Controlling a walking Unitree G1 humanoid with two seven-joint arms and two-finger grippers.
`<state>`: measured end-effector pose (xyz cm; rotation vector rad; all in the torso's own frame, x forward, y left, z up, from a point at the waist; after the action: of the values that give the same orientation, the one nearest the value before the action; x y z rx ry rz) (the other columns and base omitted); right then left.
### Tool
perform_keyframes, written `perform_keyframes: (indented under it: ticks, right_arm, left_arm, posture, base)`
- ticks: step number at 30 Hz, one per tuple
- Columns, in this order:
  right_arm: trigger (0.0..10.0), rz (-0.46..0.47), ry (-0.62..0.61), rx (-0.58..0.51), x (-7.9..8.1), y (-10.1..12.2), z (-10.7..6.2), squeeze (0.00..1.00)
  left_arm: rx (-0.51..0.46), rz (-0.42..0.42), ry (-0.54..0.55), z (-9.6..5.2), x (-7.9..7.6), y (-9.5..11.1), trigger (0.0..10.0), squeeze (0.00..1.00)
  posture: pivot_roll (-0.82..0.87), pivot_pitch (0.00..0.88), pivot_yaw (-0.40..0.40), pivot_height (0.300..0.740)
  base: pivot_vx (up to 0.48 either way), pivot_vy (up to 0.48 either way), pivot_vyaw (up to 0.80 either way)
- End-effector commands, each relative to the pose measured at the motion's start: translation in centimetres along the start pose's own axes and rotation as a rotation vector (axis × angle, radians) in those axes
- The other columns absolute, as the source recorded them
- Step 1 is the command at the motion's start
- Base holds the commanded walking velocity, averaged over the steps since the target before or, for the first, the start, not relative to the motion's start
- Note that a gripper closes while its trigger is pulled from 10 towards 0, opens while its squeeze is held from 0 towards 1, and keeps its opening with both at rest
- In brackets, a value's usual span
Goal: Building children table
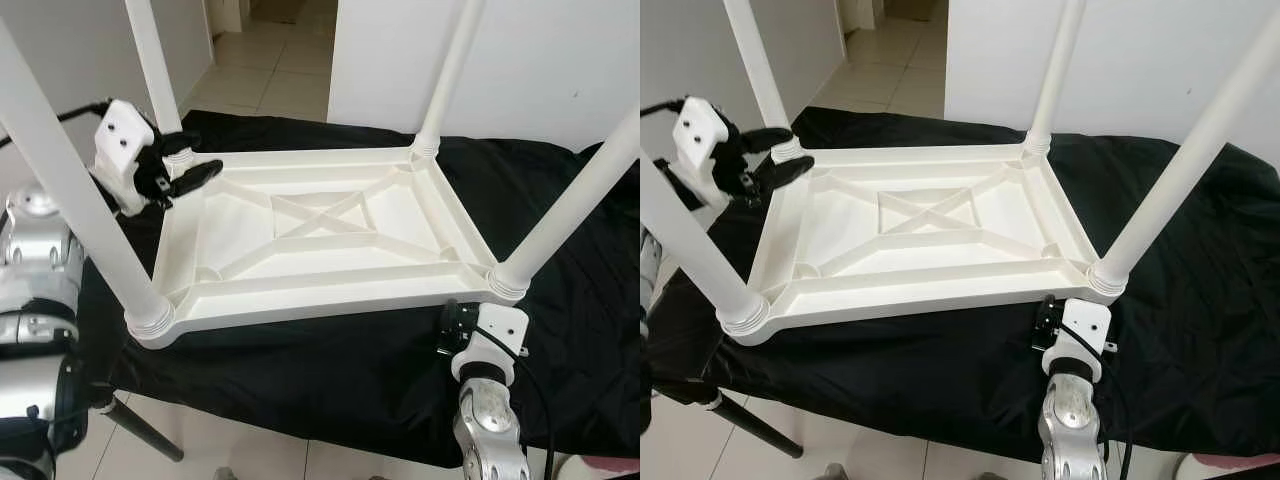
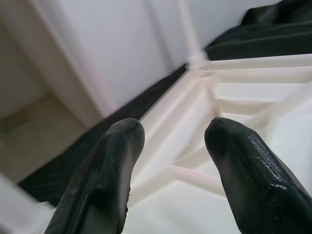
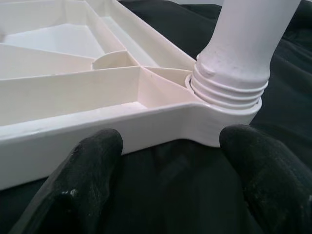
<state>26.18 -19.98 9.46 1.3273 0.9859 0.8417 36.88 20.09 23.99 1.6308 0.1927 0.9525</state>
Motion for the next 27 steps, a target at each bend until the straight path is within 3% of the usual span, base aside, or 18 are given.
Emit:
perform_keyframes:
  ticks: [1, 2, 5, 7, 11, 13, 19, 20, 22, 24, 27]
  right_arm:
    - [10.0, -0.006, -0.003, 0.041, -0.1, -0.7, 0.5, 0.00]
    - [10.0, -0.015, 0.006, 0.055, 0.0, -0.9, 1.0, 0.00]
    - [10.0, -0.017, 0.015, 0.067, 0.1, -1.0, 1.5, 0.00]
    - [10.0, -0.022, 0.031, 0.083, 0.3, -1.4, 2.1, 0.00]
    - [10.0, -0.022, 0.035, 0.089, 0.4, -1.6, 2.3, 0.00]
    - [10.0, -0.034, 0.068, 0.085, 0.7, -1.8, 3.3, 0.00]
    - [10.0, -0.041, 0.108, 0.069, 1.2, -1.6, 4.3, 0.00]
    - [10.0, -0.043, 0.141, 0.039, 1.4, -1.1, 5.3, 0.00]
    - [10.0, -0.043, 0.141, 0.039, 1.4, -1.1, 5.3, 0.00]
    - [10.0, -0.046, 0.203, -0.012, 2.0, 0.1, 7.5, 0.00]
    - [10.0, -0.044, 0.221, -0.020, 2.2, 0.4, 8.1, 0.00]
  left_arm:
    - [-0.014, -0.014, -0.032, 0.3, -1.1, 0.1, 10.0, 0.00]
    - [-0.019, -0.035, -0.067, 0.2, -2.4, -0.1, 10.0, 0.00]
    - [-0.027, -0.065, -0.093, 0.0, -3.7, -0.3, 10.0, 0.00]
    - [-0.036, -0.105, -0.127, -0.3, -5.9, -0.5, 10.0, 0.00]
    - [-0.036, -0.117, -0.141, -0.4, -6.7, -0.5, 10.0, 0.00]
    - [-0.040, -0.143, -0.163, -0.6, -8.5, -0.4, 10.0, 0.00]
    - [-0.050, -0.167, -0.170, -0.5, -9.6, 0.1, 10.0, 0.00]
    - [-0.062, -0.195, -0.182, -0.1, -10.8, 0.7, 10.0, 0.00]
    - [-0.062, -0.195, -0.182, -0.1, -10.8, 0.7, 10.0, 0.00]
    - [-0.098, -0.244, -0.198, 1.1, -13.1, 1.9, 10.0, 0.00]
    - [-0.108, -0.252, -0.201, 1.5, -13.7, 2.3, 10.0, 0.00]
  posture:
    - [-0.01, 0.013, 0.001, 0.740]
    - [-0.01, 0.013, 0.001, 0.740]
    - [0.00, 0.014, -0.006, 0.740]
    - [0.01, 0.015, -0.009, 0.740]
    - [0.01, 0.016, -0.007, 0.740]
    - [0.02, 0.015, -0.002, 0.740]
    - [0.02, 0.012, 0.003, 0.740]
    - [0.02, 0.009, 0.003, 0.740]
    - [0.02, 0.009, 0.003, 0.740]
    - [0.03, 0.000, 0.001, 0.740]
    - [0.03, 0.000, 0.001, 0.740]
  base:
    - [0.000, 0.000, 0.00]
    - [0.000, 0.000, 0.00]
    - [0.000, 0.000, 0.00]
    - [0.000, 0.000, 0.00]
    - [0.000, 0.000, 0.00]
    - [0.000, 0.000, 0.00]
    - [0.000, 0.000, 0.00]
    - [0.000, 0.000, 0.00]
    - [0.000, 0.000, 0.00]
    - [0.000, 0.000, 0.00]
    - [0.000, 0.000, 0.00]
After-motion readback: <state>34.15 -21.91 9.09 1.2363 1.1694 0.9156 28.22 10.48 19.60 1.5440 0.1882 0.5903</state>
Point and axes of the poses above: a point about 5 cm out from each wrist's last joint towards the gripper, its own z axis pointing out of the wrist towards the gripper, its own y axis along the axis of the wrist's last joint, x = y × z, the point moved 3 cm from there along z, pointing out of the wrist towards the gripper
